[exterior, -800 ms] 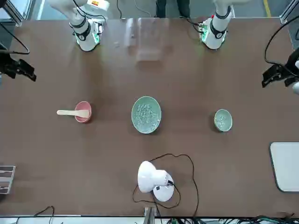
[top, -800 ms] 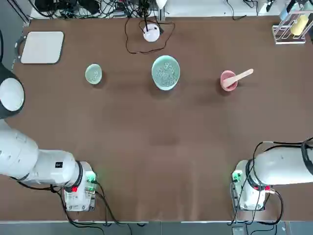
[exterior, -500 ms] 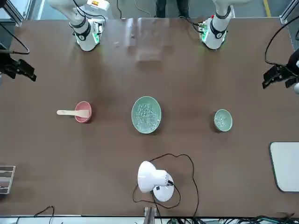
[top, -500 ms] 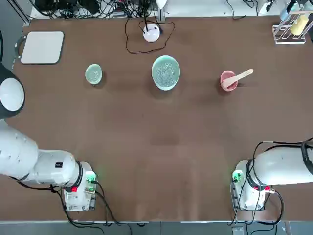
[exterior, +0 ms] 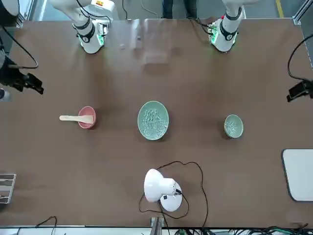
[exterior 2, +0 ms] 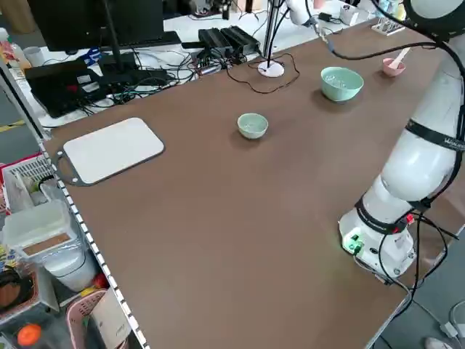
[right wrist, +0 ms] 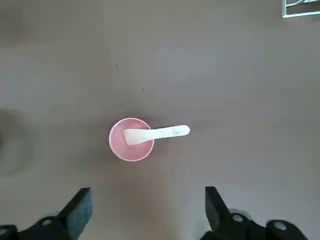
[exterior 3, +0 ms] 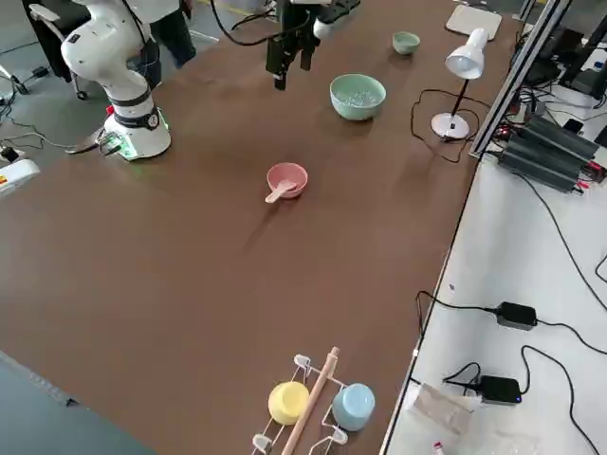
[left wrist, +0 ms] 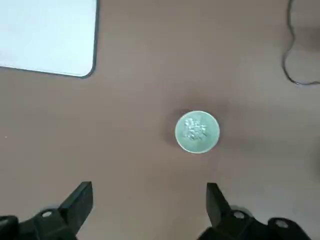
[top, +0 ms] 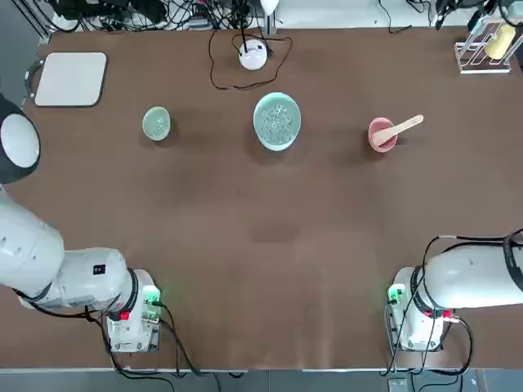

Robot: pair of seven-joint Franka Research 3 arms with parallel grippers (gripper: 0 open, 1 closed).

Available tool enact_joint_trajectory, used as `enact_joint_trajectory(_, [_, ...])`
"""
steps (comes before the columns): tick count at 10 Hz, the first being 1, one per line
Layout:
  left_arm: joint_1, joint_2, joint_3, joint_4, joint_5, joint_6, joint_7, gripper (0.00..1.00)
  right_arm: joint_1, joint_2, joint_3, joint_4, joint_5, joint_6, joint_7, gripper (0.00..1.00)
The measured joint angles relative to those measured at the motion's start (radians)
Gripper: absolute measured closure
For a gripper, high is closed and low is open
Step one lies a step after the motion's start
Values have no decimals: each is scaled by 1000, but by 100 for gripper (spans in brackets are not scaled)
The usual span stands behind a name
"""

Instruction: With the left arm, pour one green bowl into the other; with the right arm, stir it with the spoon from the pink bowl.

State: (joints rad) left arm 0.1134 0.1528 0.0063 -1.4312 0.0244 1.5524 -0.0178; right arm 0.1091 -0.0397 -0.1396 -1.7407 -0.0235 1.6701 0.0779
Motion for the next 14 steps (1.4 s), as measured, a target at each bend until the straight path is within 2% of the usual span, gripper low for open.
enact_joint_trajectory(3, [78,83,-1,-30,-71,46,49,1,0,6,-1,-166,1,205,2,0])
enact_joint_trajectory(5, [101,107,-1,-119,-113,135,127,2,-10,8,-3,-253,37,298,0,0])
enact_joint_trajectory(6, [101,108,-2,-168,-125,169,158,4,-26,9,-4,-287,90,328,-30,0])
enact_joint_trajectory(7, [101,109,-3,-214,-145,210,177,7,-48,12,-4,-311,151,340,-89,0])
enact_joint_trajectory(9, [102,113,-4,-346,-167,384,228,10,-127,31,-7,-342,267,341,-266,0])
enact_joint_trajectory(11, [101,125,-16,-469,-176,536,301,16,-207,63,-11,-362,337,341,-416,1])
enact_joint_trajectory(14, [101,187,-47,-502,-239,593,352,21,-323,132,-13,-370,539,306,-681,3])
